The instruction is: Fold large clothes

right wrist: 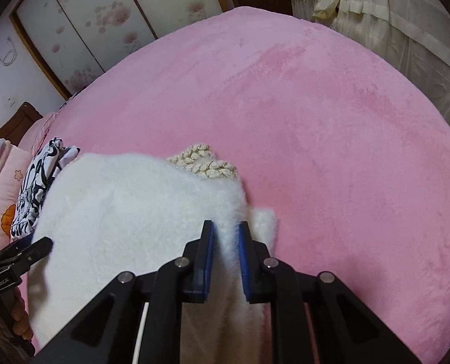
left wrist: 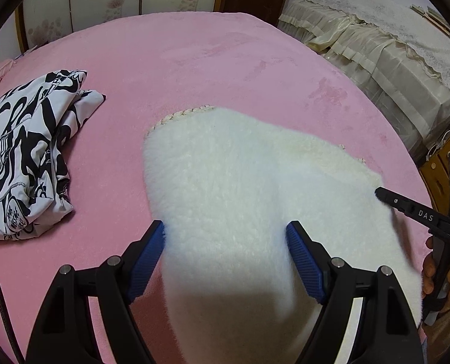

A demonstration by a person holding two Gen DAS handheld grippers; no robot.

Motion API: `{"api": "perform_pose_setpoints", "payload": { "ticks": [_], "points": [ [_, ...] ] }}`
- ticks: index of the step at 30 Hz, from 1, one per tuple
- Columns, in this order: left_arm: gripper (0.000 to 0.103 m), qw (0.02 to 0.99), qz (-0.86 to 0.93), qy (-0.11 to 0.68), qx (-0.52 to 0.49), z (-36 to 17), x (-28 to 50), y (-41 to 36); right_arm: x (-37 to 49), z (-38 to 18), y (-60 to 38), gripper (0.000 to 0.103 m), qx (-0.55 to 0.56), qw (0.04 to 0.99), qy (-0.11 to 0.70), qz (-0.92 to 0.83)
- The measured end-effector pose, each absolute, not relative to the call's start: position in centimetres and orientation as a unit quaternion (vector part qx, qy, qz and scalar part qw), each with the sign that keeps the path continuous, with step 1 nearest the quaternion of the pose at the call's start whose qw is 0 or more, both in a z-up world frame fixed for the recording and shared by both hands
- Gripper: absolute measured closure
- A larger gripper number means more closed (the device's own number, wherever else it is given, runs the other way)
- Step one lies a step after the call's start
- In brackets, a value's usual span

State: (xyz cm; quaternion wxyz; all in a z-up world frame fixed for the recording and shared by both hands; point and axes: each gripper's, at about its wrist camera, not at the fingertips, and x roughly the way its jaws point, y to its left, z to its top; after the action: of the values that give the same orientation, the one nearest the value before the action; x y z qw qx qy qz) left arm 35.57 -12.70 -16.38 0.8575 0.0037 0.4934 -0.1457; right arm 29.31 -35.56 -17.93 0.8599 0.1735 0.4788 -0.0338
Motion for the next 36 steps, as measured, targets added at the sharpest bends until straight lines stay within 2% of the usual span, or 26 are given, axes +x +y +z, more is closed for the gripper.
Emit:
{"api": "perform_pose_setpoints", "payload": {
  "ticks": [2, 4, 5, 9, 13, 20, 21, 22, 24, 27, 30, 36],
  "points": [
    [0.024, 0.856, -0.143, 0.497, 0.001, -16.2, 35.6, -12.4, 29.3, -17.6, -35.5, 0.087, 0.173, 0.861, 0.477, -0.037],
    [0.024, 0.853, -0.14, 0.503, -0.01, -16.0, 35.5, -12.0, 29.3, -17.1, -35.5, 0.076, 0.178, 0.86, 0.476, -0.039],
    [0.024, 0.85, -0.139, 0.508, -0.018, -15.9, 35.4, -11.7, 29.2, -16.9, -35.6, 0.074, 0.181, 0.858, 0.479, -0.045],
    [0.024, 0.844, -0.131, 0.519, -0.029, -15.3, 34.4, -11.4, 28.1, -15.5, -35.7, 0.071, 0.208, 0.85, 0.482, -0.041],
    [0.023, 0.846, -0.119, 0.52, 0.003, -13.9, 32.2, -11.8, 26.0, -13.6, -34.9, 0.062, 0.218, 0.847, 0.483, -0.026],
    [0.023, 0.853, -0.154, 0.498, -0.021, -10.8, 27.5, -10.8, 21.5, -10.6, -32.7, 0.061, 0.22, 0.852, 0.474, -0.023],
    [0.023, 0.853, -0.152, 0.499, -0.015, -10.4, 27.0, -10.8, 20.8, -10.0, -32.3, 0.055, 0.21, 0.857, 0.469, -0.021],
    [0.023, 0.854, -0.151, 0.498, -0.007, -10.2, 26.6, -10.8, 20.3, -9.5, -32.0, 0.043, 0.2, 0.862, 0.465, -0.019],
    [0.023, 0.854, -0.155, 0.496, 0.01, -9.3, 25.5, -10.9, 19.0, -8.1, -31.3, 0.029, 0.172, 0.879, 0.445, -0.006],
    [0.023, 0.852, -0.164, 0.498, 0.011, -8.1, 24.4, -10.7, 17.4, -5.9, -30.3, 0.027, 0.133, 0.901, 0.413, -0.001],
    [0.023, 0.844, -0.171, 0.509, 0.003, -6.9, 23.9, -10.7, 16.5, -3.7, -29.5, 0.0, 0.091, 0.916, 0.391, 0.004],
    [0.023, 0.828, -0.173, 0.533, -0.01, -5.9, 24.1, -10.6, 16.0, -1.0, -28.7, 0.0, 0.036, 0.916, 0.399, 0.023]
  ]
}}
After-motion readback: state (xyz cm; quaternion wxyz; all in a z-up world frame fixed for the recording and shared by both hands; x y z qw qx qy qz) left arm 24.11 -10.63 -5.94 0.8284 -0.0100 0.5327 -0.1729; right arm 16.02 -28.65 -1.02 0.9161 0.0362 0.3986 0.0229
